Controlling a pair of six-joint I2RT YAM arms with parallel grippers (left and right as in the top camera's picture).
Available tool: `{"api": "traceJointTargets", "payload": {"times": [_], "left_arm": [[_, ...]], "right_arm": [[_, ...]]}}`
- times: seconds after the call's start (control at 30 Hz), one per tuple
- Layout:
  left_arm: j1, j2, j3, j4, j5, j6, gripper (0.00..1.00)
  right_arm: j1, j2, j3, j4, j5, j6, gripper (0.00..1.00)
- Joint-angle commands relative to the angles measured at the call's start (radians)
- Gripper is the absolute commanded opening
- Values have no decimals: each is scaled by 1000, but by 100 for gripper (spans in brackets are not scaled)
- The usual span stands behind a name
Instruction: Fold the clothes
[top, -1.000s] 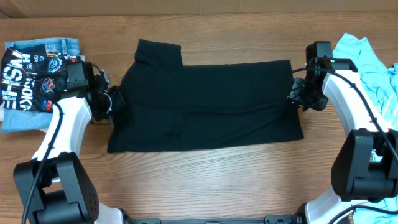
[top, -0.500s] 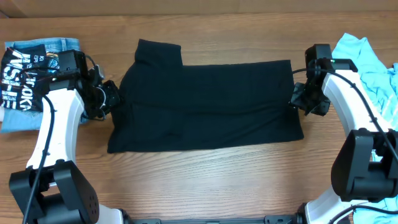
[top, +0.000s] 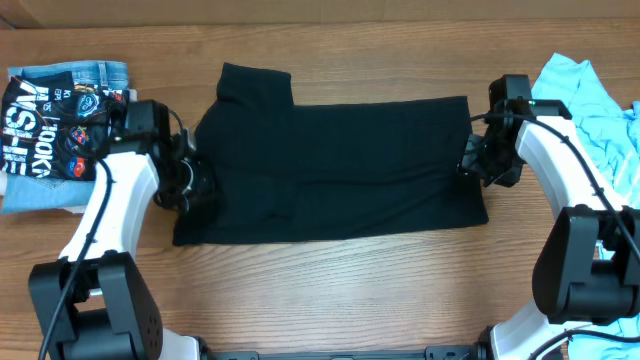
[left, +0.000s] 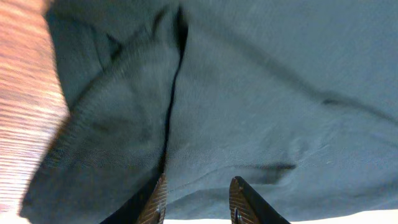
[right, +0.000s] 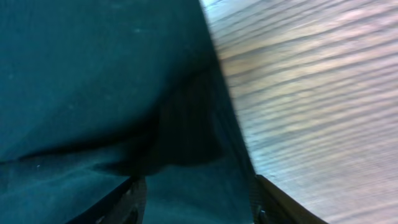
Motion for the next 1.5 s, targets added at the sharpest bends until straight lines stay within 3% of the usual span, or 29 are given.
{"api": "traceJointTargets", "payload": {"times": [0.0,0.27,0.43,0.67,0.87,1.0,1.13,1.27,1.47], "left_arm": [[-18,-13,-44,26,-13,26,35],[-44,-13,-108,190,-28,26,41],[-44,-13,-145,255,-55,17,42],[-44,-13,-161,242,-71,7,42],[-44,-13,-161,234,-72,7,42],[-44,-13,-161,233,-71,7,41],[-44,-13,-161,230,-71,7,41],[-44,-13,-161,228,-71,7,41],[-44,-13,-161,226,-71,7,41]], "right_arm": [[-6,18,-31,28,-55,-31,56],[-7,37,-109,306,-16,-23,56],[-7,49,-135,417,143,105,50],[-8,53,-134,251,134,106,60],[-8,53,-134,41,44,95,61],[-8,53,-135,-5,43,95,61],[-8,53,-135,-7,43,95,45],[-8,53,-135,-10,44,94,18],[-8,53,-135,-77,138,96,14]]}}
